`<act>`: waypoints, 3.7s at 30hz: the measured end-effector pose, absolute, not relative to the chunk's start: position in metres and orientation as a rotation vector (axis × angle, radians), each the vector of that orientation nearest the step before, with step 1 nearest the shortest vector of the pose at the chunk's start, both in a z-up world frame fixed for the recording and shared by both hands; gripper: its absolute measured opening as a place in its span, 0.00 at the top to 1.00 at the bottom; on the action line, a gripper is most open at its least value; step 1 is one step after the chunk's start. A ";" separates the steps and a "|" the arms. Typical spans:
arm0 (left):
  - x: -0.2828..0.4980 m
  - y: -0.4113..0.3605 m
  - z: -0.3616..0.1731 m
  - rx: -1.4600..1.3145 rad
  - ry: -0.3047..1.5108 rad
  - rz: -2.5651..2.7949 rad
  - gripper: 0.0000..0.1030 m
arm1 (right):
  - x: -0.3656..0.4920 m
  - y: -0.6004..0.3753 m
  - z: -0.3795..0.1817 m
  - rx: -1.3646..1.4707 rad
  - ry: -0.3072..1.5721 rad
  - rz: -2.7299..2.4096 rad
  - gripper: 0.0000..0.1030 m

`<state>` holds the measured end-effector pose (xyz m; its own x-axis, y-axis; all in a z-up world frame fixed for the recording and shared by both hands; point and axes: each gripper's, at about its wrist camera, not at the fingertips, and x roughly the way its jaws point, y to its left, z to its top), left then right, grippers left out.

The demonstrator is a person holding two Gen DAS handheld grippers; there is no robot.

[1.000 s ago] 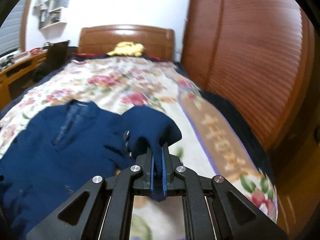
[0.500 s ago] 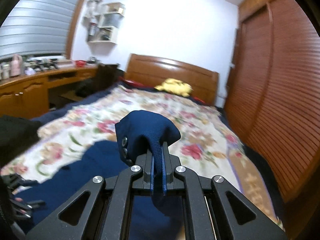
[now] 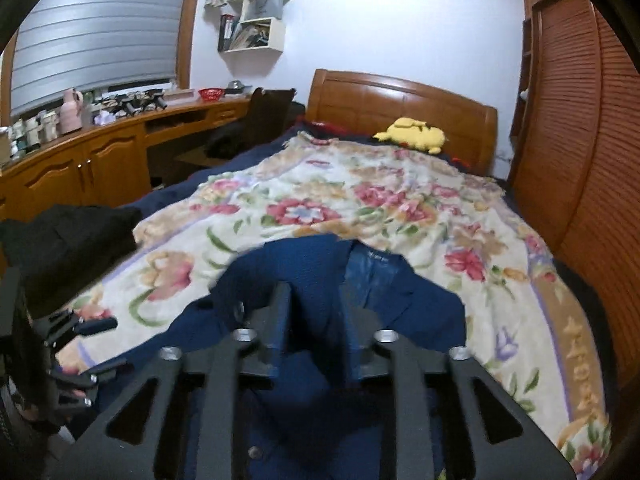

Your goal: Fold large clothes

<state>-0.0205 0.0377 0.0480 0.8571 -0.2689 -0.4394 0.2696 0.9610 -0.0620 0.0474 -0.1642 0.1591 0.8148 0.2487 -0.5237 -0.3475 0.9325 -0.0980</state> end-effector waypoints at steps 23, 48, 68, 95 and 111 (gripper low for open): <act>-0.009 0.026 0.037 0.029 0.499 -0.280 0.43 | 0.071 -0.193 0.051 -0.161 0.743 0.299 0.58; -0.023 0.099 0.032 -0.037 0.505 -0.178 0.43 | 0.108 -0.030 0.015 -0.192 0.869 0.599 0.58; -0.021 0.088 0.030 -0.043 0.502 -0.209 0.43 | 0.022 -0.091 -0.003 -0.160 0.803 0.552 0.94; 0.007 -0.006 0.027 0.022 0.595 -0.377 0.43 | -0.080 -0.192 0.012 -0.071 0.687 0.344 0.56; 0.051 -0.077 -0.027 0.149 0.878 -0.432 0.44 | -0.074 -0.253 -0.001 -0.021 0.682 0.256 0.55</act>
